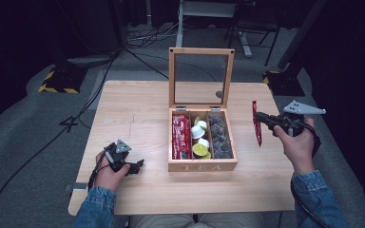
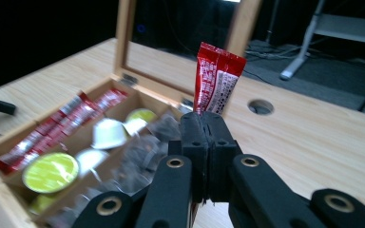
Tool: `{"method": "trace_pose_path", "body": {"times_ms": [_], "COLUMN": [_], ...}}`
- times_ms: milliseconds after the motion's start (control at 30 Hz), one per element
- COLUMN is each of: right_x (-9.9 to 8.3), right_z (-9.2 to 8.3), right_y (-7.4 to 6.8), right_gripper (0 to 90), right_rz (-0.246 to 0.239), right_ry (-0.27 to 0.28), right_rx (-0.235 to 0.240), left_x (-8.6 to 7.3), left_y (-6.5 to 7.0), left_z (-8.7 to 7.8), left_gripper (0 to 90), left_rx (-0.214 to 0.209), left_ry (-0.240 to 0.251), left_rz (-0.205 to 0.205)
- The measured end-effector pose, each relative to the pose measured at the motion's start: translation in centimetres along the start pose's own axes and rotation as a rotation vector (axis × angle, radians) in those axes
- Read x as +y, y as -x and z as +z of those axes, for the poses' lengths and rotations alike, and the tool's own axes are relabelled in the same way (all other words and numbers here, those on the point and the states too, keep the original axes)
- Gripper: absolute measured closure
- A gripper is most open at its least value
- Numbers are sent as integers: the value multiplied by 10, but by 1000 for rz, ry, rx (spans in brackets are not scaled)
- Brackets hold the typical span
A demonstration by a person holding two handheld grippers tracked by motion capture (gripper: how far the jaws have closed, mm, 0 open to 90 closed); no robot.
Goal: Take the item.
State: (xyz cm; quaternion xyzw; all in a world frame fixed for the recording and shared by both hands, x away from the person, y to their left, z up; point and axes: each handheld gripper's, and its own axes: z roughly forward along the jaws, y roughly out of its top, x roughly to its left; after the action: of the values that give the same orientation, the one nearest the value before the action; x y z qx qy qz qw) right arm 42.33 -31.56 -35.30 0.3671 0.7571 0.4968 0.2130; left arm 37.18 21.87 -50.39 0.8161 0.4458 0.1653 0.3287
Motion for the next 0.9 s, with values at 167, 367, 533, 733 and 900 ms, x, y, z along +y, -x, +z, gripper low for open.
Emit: {"method": "trace_pose_path", "body": {"times_ms": [167,367,533,733,900], "right_x": [-20,-29,-44,-61,-77], "right_z": [0,4,12,16,21], "right_y": [12,21,33,47,56], "right_gripper": [890,889,889,889,889], "right_rz": [12,-8,15,42,57], "right_ry": [-11,-54,-90,-111,-138], "right_rx": [-28,-41,-70,-103,-125], "left_x": [0,0,0,0,1], "left_y": [0,0,0,0,-1], "left_z": [0,0,0,0,1], "left_gripper": [116,116,116,116,114], "left_rx": [0,0,0,-1,-7], "left_ry": [0,2,1,1,2], "left_rz": [0,-1,0,2,2]}}
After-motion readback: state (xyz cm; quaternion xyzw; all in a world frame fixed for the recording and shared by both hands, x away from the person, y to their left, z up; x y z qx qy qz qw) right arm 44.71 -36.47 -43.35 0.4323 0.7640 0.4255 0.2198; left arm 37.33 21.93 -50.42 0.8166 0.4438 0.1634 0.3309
